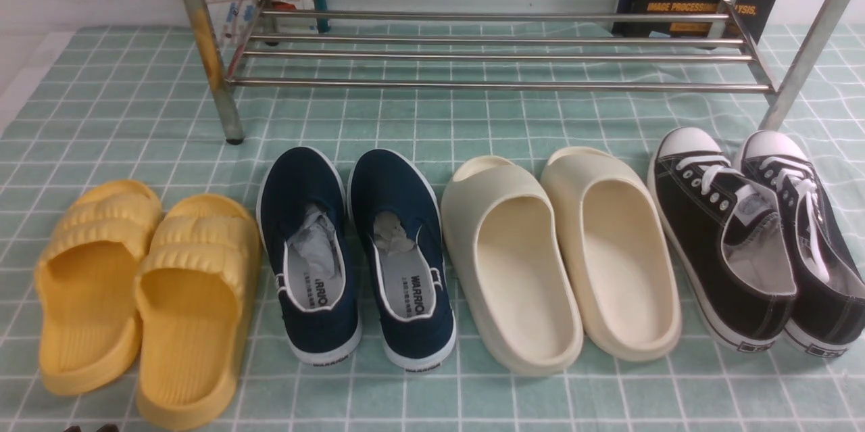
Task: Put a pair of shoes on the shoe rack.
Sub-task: Use the right arm to grab the shoe closest to it
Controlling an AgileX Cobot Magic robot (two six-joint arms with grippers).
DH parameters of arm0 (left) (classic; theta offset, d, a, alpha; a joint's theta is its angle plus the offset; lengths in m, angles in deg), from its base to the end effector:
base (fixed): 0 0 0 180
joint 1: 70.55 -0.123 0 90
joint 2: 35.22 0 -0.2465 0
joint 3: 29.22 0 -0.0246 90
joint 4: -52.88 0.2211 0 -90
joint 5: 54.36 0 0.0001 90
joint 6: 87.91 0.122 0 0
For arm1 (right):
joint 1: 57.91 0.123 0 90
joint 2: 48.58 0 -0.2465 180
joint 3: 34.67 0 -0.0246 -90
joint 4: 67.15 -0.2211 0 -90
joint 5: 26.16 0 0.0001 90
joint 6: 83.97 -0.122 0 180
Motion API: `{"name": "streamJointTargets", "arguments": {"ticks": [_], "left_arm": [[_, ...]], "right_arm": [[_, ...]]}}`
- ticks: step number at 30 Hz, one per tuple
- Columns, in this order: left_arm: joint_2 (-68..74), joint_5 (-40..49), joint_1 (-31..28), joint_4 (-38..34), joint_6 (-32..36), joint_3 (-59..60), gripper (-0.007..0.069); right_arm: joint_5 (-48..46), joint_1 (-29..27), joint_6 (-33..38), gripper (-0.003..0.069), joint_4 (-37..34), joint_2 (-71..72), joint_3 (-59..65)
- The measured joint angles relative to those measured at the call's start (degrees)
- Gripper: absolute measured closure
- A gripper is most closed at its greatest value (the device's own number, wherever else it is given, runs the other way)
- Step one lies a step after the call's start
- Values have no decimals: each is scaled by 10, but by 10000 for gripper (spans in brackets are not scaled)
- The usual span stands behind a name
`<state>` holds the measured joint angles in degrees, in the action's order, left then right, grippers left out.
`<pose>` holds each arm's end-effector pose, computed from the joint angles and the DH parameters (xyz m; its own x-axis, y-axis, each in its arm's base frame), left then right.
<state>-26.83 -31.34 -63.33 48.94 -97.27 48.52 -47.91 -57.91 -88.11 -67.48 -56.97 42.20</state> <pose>0.0892 -0.0146 0.1584 -0.3502 -0.1821 -0.9188 0.0740 0.9725 -0.2209 0.0911 0.0003 0.1660 -0.2918 0.0775 -0.9533 0.0206 0.9970 0.0748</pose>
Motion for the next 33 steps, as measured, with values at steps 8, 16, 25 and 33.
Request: {"name": "streamJointTargets", "arguments": {"ticks": [8, 16, 25, 33], "left_arm": [[0, 0, 0, 0, 0, 0, 386], [0, 0, 0, 0, 0, 0, 386], [0, 0, 0, 0, 0, 0, 386], [0, 0, 0, 0, 0, 0, 386]], "right_arm": [[211, 0, 0, 443, -26, 0, 7], [475, 0, -115, 440, -45, 0, 7], [462, 0, -41, 638, -49, -80, -152], [240, 0, 134, 651, -51, -326, -408]]}}
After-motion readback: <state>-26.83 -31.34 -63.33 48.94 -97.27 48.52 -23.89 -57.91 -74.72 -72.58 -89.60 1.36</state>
